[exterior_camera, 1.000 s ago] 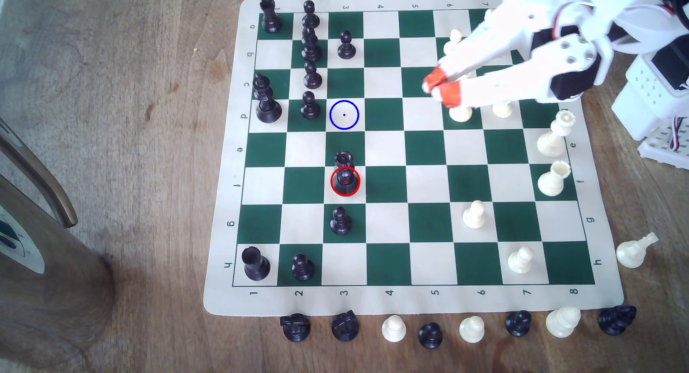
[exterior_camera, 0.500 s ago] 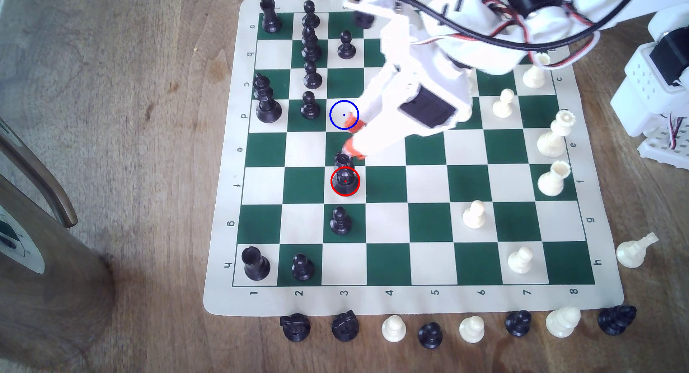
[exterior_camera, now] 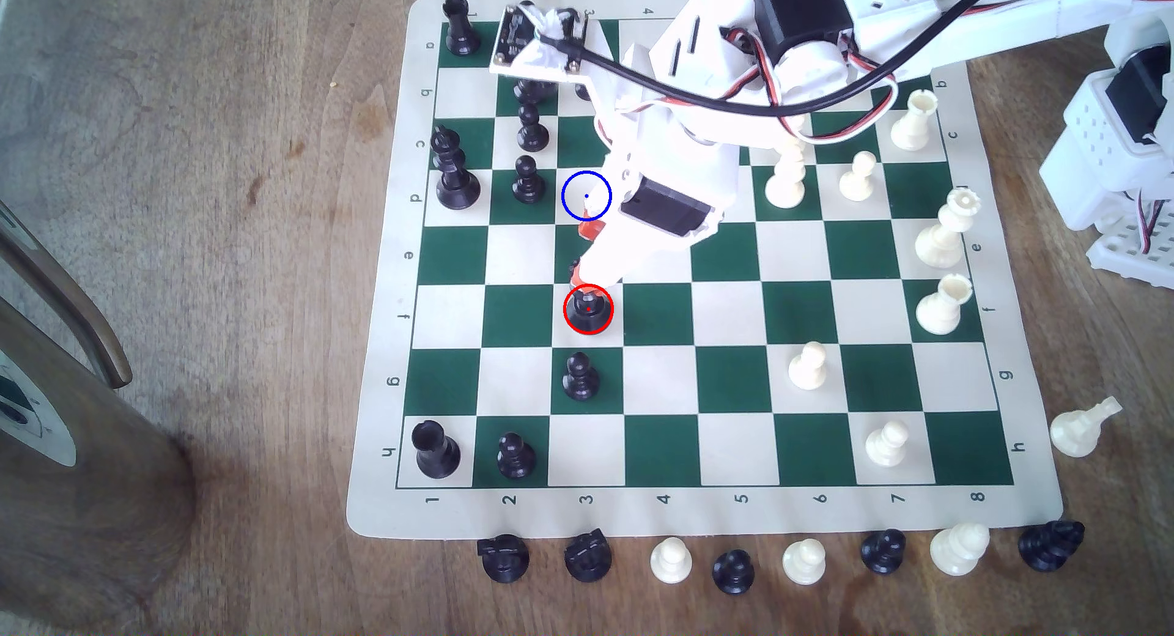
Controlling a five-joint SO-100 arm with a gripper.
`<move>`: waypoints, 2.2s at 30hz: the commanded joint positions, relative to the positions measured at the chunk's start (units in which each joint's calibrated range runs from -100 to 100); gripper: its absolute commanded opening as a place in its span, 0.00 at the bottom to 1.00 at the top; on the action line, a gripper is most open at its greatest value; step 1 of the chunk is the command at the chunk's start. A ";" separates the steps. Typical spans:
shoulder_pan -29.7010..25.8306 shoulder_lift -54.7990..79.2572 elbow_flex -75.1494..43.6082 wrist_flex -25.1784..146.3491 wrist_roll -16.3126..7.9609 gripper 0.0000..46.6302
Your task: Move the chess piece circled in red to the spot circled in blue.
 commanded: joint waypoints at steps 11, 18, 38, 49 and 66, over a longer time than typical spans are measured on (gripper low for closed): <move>0.31 2.38 -4.76 -3.61 -0.29 0.28; 0.15 3.14 -4.58 -3.28 -0.05 0.25; -0.01 4.07 -2.23 -3.77 0.39 0.19; -1.80 3.23 -3.22 -3.28 0.20 0.00; 6.33 -15.62 -4.49 2.12 1.56 0.00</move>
